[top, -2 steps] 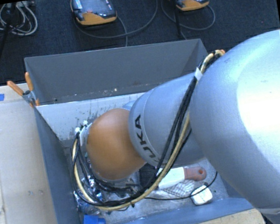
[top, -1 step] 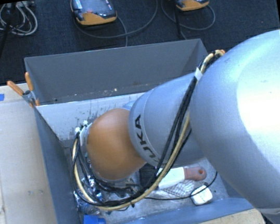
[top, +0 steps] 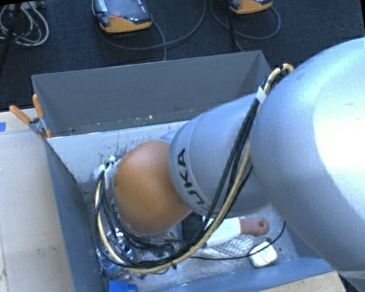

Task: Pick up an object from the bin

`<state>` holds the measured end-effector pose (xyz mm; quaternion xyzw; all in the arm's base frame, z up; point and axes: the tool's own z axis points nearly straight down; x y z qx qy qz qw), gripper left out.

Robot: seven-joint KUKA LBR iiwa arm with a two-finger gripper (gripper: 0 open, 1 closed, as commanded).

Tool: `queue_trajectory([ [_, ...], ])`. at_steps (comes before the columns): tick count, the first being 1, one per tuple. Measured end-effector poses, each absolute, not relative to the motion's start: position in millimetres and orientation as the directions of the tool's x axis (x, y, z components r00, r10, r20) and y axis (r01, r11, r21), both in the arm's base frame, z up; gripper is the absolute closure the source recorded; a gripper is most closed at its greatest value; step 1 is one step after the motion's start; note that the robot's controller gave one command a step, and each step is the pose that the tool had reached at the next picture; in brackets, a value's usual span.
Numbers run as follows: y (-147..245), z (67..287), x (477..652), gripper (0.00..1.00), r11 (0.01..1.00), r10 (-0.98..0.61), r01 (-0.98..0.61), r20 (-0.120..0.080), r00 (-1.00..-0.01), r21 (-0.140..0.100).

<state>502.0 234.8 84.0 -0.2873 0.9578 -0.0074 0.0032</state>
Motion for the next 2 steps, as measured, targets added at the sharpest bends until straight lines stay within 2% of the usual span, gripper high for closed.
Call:
queue_trajectory([
  [2, 238.7, 111.1, 498.0, 1.0, 0.833, -0.553, -0.553, 0.001, -0.833, -0.002],
])
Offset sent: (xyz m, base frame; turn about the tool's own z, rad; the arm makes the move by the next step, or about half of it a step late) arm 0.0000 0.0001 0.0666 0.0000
